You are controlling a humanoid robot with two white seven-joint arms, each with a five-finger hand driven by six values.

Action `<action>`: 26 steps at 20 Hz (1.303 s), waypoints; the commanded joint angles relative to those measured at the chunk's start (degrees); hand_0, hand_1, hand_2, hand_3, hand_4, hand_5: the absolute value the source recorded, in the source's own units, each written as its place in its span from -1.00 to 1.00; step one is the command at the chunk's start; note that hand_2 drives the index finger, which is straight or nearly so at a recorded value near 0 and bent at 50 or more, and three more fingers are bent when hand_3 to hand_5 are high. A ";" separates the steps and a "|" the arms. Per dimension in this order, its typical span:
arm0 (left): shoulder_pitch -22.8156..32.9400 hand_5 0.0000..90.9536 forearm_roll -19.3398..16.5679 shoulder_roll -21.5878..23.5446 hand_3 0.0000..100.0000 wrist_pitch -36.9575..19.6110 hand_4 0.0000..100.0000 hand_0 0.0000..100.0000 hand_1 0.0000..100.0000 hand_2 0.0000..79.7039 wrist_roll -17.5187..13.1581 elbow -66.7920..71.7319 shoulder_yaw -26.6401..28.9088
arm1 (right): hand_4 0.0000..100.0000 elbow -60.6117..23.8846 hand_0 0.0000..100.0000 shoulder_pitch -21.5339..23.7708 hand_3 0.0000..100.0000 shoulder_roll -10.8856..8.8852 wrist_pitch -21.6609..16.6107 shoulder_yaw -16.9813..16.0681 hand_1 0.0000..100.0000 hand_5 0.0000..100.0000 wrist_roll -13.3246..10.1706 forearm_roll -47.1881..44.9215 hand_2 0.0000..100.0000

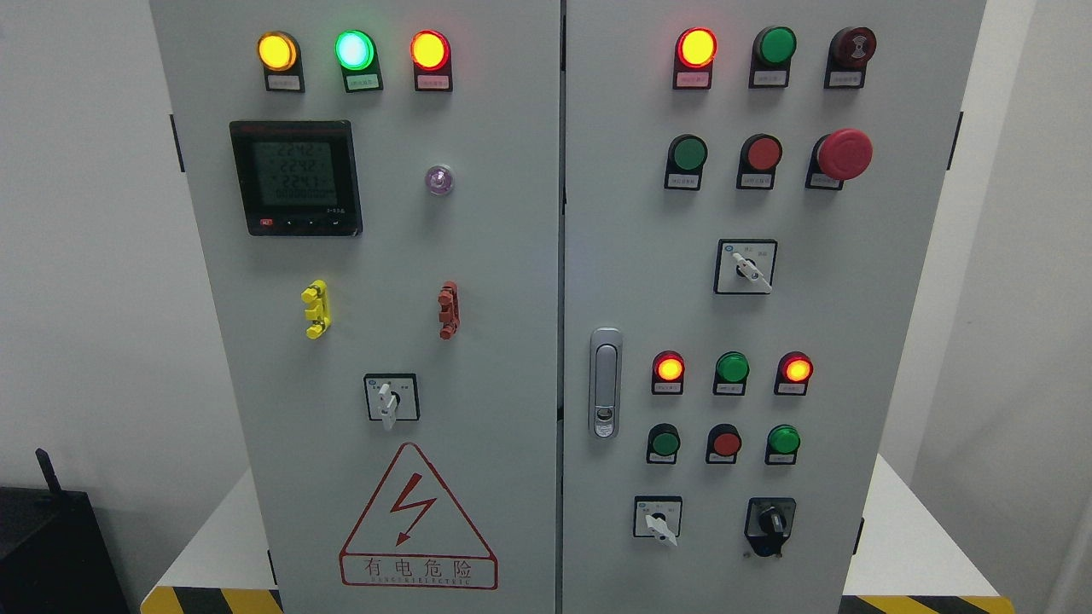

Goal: Turn on light switch 1

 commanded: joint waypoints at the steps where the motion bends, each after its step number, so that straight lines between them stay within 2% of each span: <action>1: 0.03 -1.00 -0.02 -1.85 -1.00 0.29 -1.00 -0.77 -1.00 -1.00 0.85 -0.26 -0.11 | -1.00 0.00 -0.76 -0.03 -1.00 0.00 -0.04 0.06 -0.22 -1.00 0.02 -0.01 -1.00; 6: 0.30 -1.00 -0.02 -1.94 -1.00 0.29 -1.00 -0.76 -1.00 -1.00 3.93 -0.52 -1.34 | -1.00 0.00 -0.76 0.05 -1.00 0.00 0.04 0.06 -0.22 -1.00 0.02 -0.01 -1.00; 20: 0.82 -1.00 0.15 -1.85 -1.00 0.20 -1.00 -0.78 -1.00 -1.00 3.32 -2.88 -1.08 | -1.00 0.00 -0.76 -0.03 -1.00 0.00 0.04 -0.03 -0.22 -1.00 0.02 -0.01 -1.00; 26: 7.31 -1.00 0.07 -1.32 -1.00 0.38 -1.00 -0.78 -1.00 -1.00 2.61 -11.49 0.23 | -1.00 0.00 -0.76 -0.03 -1.00 0.00 -0.04 -0.03 -0.22 -1.00 0.02 -0.01 -1.00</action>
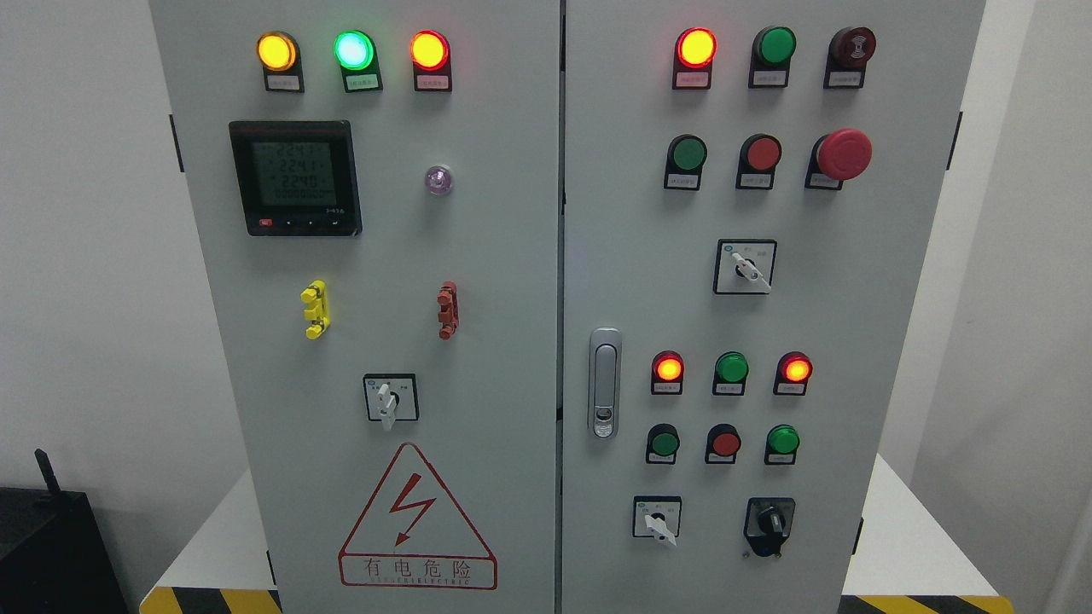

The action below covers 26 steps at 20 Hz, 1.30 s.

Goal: Turn on light switch 1

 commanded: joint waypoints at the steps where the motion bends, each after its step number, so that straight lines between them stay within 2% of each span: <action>1: 5.71 -1.00 -0.11 -0.41 -1.00 -0.08 -1.00 -0.78 -1.00 -1.00 -0.36 -11.14 2.32 | -1.00 0.00 -0.76 0.04 -1.00 0.00 -0.04 0.06 -0.22 -1.00 0.02 -0.01 -1.00; 8: 10.90 -1.00 -0.46 -0.23 -1.00 -0.35 -1.00 -0.75 -1.00 -1.00 -0.10 -22.76 14.45 | -1.00 0.00 -0.76 0.04 -1.00 0.00 0.04 -0.03 -0.22 -1.00 0.02 -0.01 -1.00; 10: 12.30 -1.00 -2.73 0.03 -0.97 -0.61 -0.85 -0.69 -1.00 -1.00 -0.18 -26.27 18.40 | -1.00 0.00 -0.76 0.04 -1.00 0.00 0.04 -0.03 -0.22 -1.00 0.02 -0.01 -1.00; 13: 13.72 -1.00 -7.57 -0.05 -0.90 -1.66 -0.77 -0.62 -1.00 -1.00 -0.10 -30.32 23.68 | -1.00 0.00 -0.76 -0.05 -1.00 0.00 0.04 -0.03 -0.22 -1.00 0.02 -0.01 -1.00; 15: 14.16 -1.00 -9.25 -0.14 -0.88 -3.94 -0.73 -0.59 -1.00 -1.00 0.34 -32.25 26.84 | -1.00 0.00 -0.76 -0.05 -1.00 0.00 0.04 -0.03 -0.22 -1.00 0.02 -0.01 -1.00; 20: 15.56 -1.00 -9.25 -0.14 -0.72 -5.97 -0.51 -0.47 -1.00 -1.00 1.13 -38.31 33.09 | -1.00 0.00 -0.76 -0.05 -1.00 0.00 0.04 -0.03 -0.22 -1.00 0.02 0.07 -1.00; 23: 15.92 -1.00 -9.08 -0.14 -0.69 -7.02 -0.49 -0.43 -0.99 -1.00 0.70 -42.18 36.95 | -1.00 0.00 -0.76 0.04 -1.00 0.00 0.04 0.06 -0.22 -1.00 0.02 -0.01 -1.00; 26: 15.92 -1.00 -8.99 -0.23 -0.65 -7.99 -0.47 -0.42 -0.94 -1.00 0.87 -45.43 37.93 | -1.00 0.00 -0.76 -0.05 -1.00 0.00 0.04 0.06 -0.22 -1.00 0.02 -0.01 -1.00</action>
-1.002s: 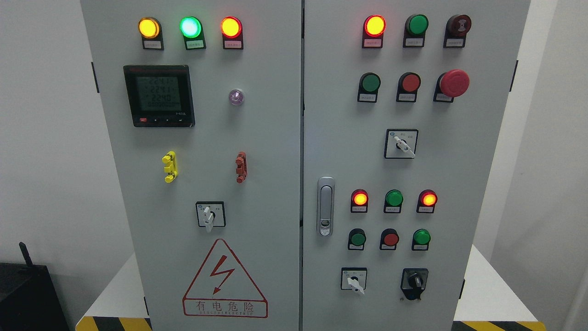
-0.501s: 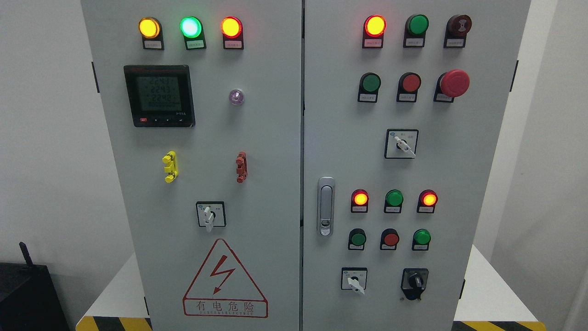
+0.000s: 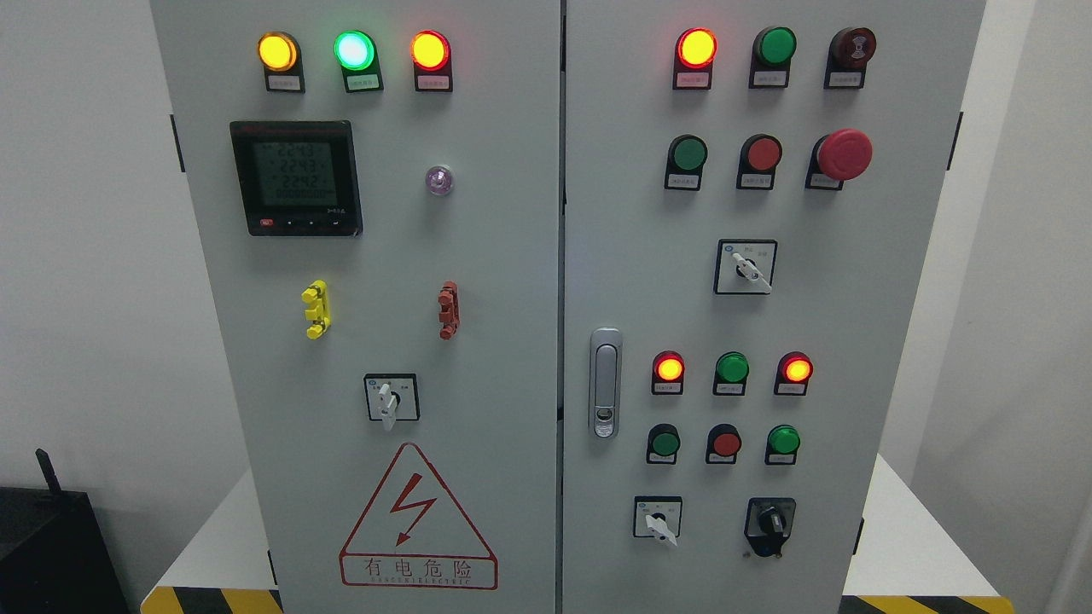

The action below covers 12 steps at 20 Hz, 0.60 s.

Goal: Turn on light switch 1

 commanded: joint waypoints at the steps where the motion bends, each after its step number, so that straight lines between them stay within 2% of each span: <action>1: 0.95 -1.00 -0.51 -0.97 -0.64 -1.04 -0.46 -0.42 -0.93 -1.00 -0.26 -15.21 11.58 | -1.00 0.00 -0.76 0.06 -1.00 0.00 0.04 -0.03 -0.22 -1.00 0.02 -0.02 -1.00; 4: 0.95 -1.00 -0.33 -0.97 -0.56 -1.82 -0.40 -0.42 -0.89 -0.92 -0.17 -19.96 12.63 | -1.00 0.00 -0.76 0.06 -1.00 0.08 0.04 0.06 -0.22 -1.00 0.02 -0.02 -1.00; 8: 0.78 -1.00 -0.33 -1.05 -0.51 -5.69 -0.33 -0.42 -0.83 -0.84 0.09 -24.70 12.63 | -1.00 0.00 -0.76 -0.03 -1.00 0.00 -0.05 -0.03 -0.22 -1.00 0.02 -0.02 -1.00; 11: 0.78 -0.86 -0.25 -1.05 -0.38 -8.15 -0.19 -0.42 -0.79 -0.75 0.10 -27.26 12.55 | -1.00 0.00 -0.76 -0.03 -1.00 0.00 -0.05 -0.03 -0.22 -1.00 0.02 -0.02 -1.00; 12: 0.78 -0.73 -0.25 -1.05 -0.30 -9.64 -0.10 -0.41 -0.75 -0.68 0.10 -27.27 12.46 | -1.00 0.00 -0.76 -0.03 -1.00 0.00 0.04 0.06 -0.22 -1.00 0.02 -0.02 -1.00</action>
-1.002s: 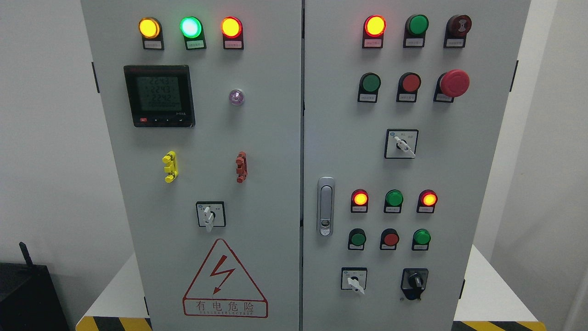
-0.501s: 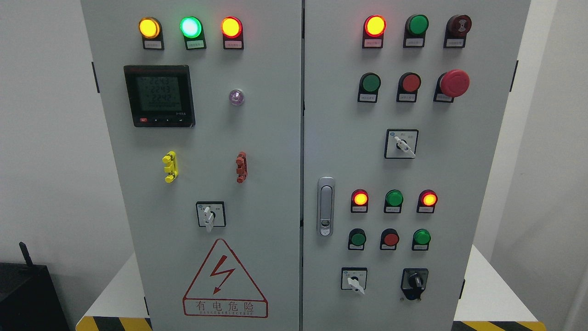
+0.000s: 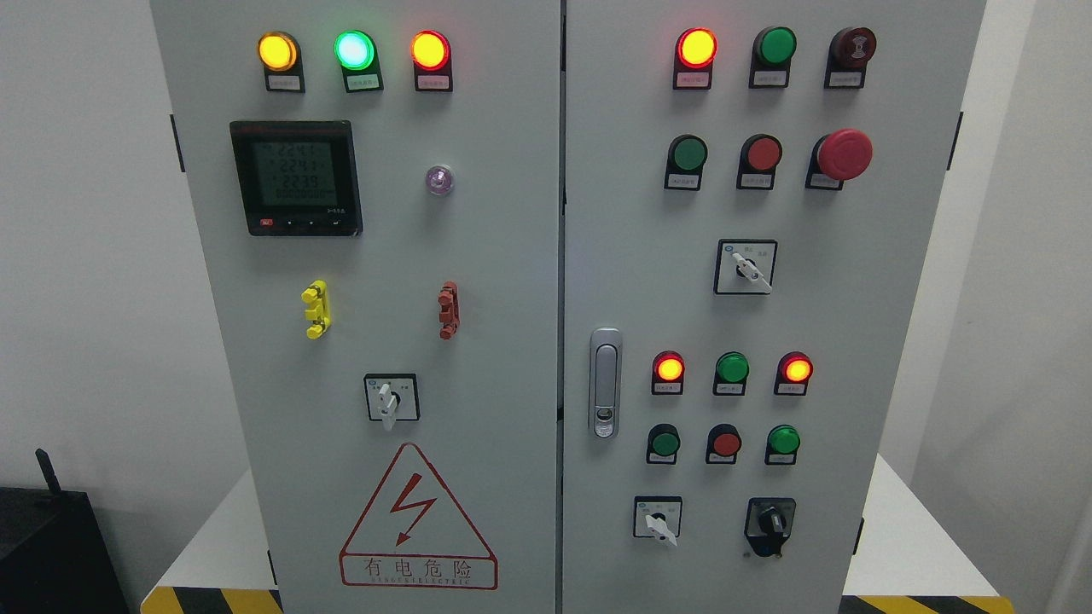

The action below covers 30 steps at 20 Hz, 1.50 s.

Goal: Turn on light switch 1

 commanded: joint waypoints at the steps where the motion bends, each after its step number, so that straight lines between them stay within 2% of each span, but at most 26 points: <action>1: 0.04 -0.65 0.05 -1.11 -0.22 -4.17 -0.02 -0.40 -0.71 -0.60 0.39 -11.86 4.20 | -1.00 0.00 -0.76 0.07 -1.00 0.08 0.04 0.06 -0.22 -1.00 0.02 0.09 -1.00; 4: 0.04 -0.57 0.39 -1.11 -0.14 -5.68 0.05 -0.39 -0.68 -0.50 0.39 -12.56 4.38 | -1.00 0.00 -0.76 -0.02 -1.00 0.00 0.04 -0.02 -0.22 -1.00 0.02 0.00 -1.00; 6: -0.40 -0.38 2.76 -1.02 -0.08 -5.85 0.15 -0.38 -0.64 -0.42 0.39 -13.61 4.29 | -1.00 0.00 -0.76 0.07 -1.00 0.00 0.04 -0.02 -0.22 -1.00 0.02 0.00 -1.00; 7: -0.49 -0.20 3.73 -0.93 0.00 -6.12 0.22 -0.38 -0.60 -0.36 0.39 -14.31 4.29 | -1.00 0.00 -0.76 0.07 -1.00 0.00 0.04 -0.02 -0.22 -1.00 0.02 0.00 -1.00; 12: -1.63 0.11 4.35 -0.84 0.16 -8.31 0.32 -0.37 -0.52 -0.13 1.52 -17.74 3.85 | -1.00 0.00 -0.76 -0.02 -1.00 0.00 0.04 -0.02 -0.22 -1.00 0.02 0.00 -1.00; 16: -1.98 0.20 4.35 -0.84 0.21 -9.02 0.39 -0.34 -0.43 -0.05 1.79 -22.66 3.06 | -1.00 0.00 -0.76 -0.02 -1.00 0.00 0.04 0.06 -0.22 -1.00 0.02 0.00 -1.00; 18: -2.07 0.26 4.35 -1.02 0.24 -8.93 0.41 -0.32 -0.40 -0.01 1.97 -25.38 0.87 | -1.00 0.00 -0.76 -0.02 -1.00 0.00 -0.05 0.06 -0.22 -1.00 0.02 0.00 -1.00; 22: -2.24 0.28 4.26 -0.93 0.29 -8.84 0.43 -0.31 -0.29 0.03 4.51 -29.87 -3.26 | -1.00 0.00 -0.76 0.07 -1.00 0.00 0.04 -0.02 -0.22 -1.00 0.02 0.00 -1.00; 30: -8.48 0.35 3.56 -0.84 0.32 -7.88 0.48 -0.35 -0.25 0.06 4.52 -36.03 -11.70 | -1.00 0.00 -0.76 0.07 -1.00 0.00 0.04 0.06 -0.22 -1.00 0.02 0.00 -1.00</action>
